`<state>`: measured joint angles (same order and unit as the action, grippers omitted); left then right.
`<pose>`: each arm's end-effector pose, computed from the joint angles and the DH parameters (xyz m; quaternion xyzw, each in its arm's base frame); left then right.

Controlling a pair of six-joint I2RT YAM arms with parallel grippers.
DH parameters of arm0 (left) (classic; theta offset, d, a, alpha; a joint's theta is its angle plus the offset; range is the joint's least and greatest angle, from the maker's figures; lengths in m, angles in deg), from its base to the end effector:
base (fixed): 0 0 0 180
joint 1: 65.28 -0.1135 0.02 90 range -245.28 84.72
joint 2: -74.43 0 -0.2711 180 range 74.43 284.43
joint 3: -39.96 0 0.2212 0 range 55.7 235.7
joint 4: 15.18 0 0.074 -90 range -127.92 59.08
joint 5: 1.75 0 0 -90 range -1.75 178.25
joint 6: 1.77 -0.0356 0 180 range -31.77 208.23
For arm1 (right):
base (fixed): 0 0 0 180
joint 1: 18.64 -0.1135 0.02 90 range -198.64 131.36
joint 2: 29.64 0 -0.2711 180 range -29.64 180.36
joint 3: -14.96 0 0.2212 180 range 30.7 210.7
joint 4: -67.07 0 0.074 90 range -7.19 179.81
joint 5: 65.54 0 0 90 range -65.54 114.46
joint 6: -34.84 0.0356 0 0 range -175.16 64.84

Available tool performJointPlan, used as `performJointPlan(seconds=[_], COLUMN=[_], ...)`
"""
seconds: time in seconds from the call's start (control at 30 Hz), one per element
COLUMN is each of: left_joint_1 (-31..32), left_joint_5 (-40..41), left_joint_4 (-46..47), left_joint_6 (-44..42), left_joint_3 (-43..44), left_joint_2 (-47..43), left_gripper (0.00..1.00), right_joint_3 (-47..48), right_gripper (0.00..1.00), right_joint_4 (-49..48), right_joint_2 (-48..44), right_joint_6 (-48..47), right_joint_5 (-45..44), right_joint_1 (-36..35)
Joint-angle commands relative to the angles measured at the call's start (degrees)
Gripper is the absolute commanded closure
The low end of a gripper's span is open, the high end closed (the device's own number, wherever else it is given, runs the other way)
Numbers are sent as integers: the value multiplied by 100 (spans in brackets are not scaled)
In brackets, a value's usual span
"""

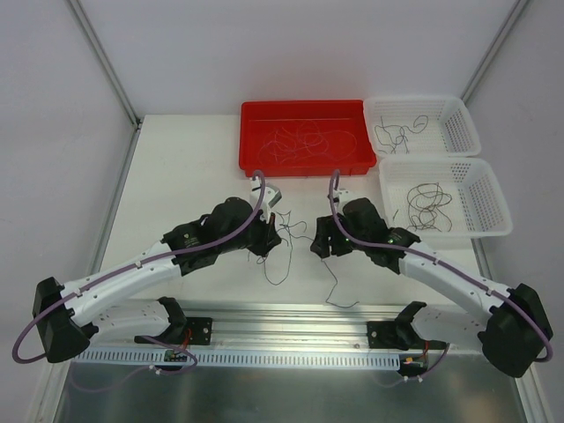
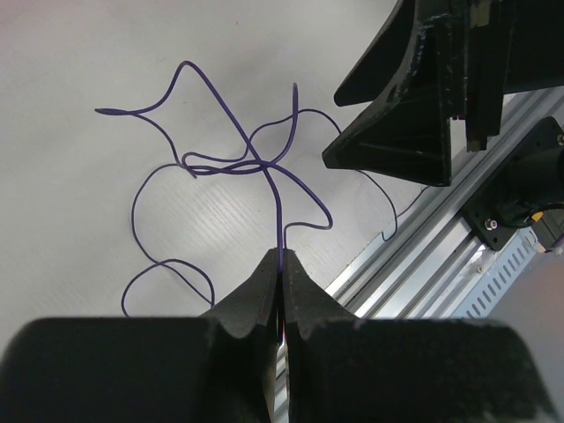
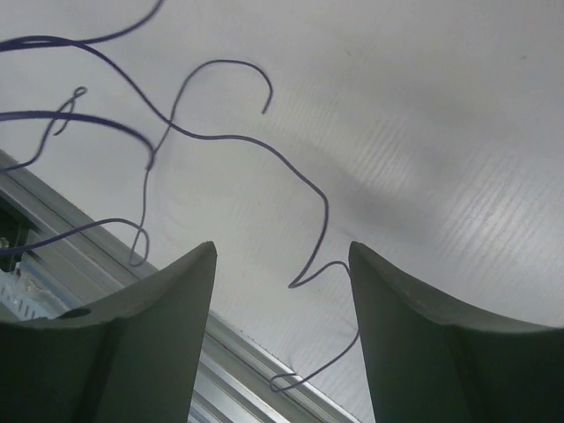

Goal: Untangle the cables

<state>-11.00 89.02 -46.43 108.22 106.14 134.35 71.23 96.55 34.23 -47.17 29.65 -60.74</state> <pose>0.1191 -0.1648 0.3259 0.2452 0.8069 -0.3199 0.4318 0.1516 0.1413 0.2616 -0.2816 0.8491 0.2252 0.3861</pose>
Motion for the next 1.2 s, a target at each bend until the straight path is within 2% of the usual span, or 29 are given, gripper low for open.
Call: performJointPlan(seconds=[0.0, 0.2, 0.33, 0.57, 0.67, 0.7, 0.8, 0.87, 0.97, 1.0, 1.07, 1.1, 1.17], left_joint_1=[-58, -58, -58, -58, -58, -58, -189, -470, -1470, -2073, -2648, -3155, -3659], left_joint_5=[186, 160, 133, 116, 186, 212, 449, 607, 599, 599, 617, 643, 661], left_joint_4=[-5, -5, -14, -40, -66, -75, -312, -566, -1111, -1365, -1595, -1709, -1990], left_joint_6=[49, 75, 75, 58, 58, 40, 14, 31, 119, 111, 67, 32, -21], left_joint_3=[239, 326, 379, 441, 450, 450, 476, 511, 581, 634, 739, 862, 985], left_joint_2=[-86, 55, 81, 64, 55, 46, -42, -173, -453, -533, -691, -710, -736], left_gripper=[100, 100, 100, 100, 100, 100, 100, 100, 100, 100, 100, 100, 100], right_joint_3=[-89, -81, 86, 481, 587, 622, 579, 561, 570, 596, 718, 780, 1095], right_gripper=[35, 36, 36, 38, 49, 67, 99, 99, 99, 99, 99, 99, 99], right_joint_4=[-730, -1320, -1655, -1980, -2112, -2051, -1727, -1402, -350, -145, 242, 565, 875], right_joint_2=[-628, -1167, -870, -96, 142, 160, -40, -278, -858, -1051, -1526, -1667, -1931], right_joint_6=[19, -218, -271, -333, -351, -377, -473, -517, -553, -553, -561, -562, -605], right_joint_5=[17, 245, 544, 482, 536, 501, 19, -393, -939, -1028, -1177, -1196, -1152], right_joint_1=[-209, -701, -904, -1089, -1098, -1089, -1063, -906, -424, -247, 122, 498, 982])
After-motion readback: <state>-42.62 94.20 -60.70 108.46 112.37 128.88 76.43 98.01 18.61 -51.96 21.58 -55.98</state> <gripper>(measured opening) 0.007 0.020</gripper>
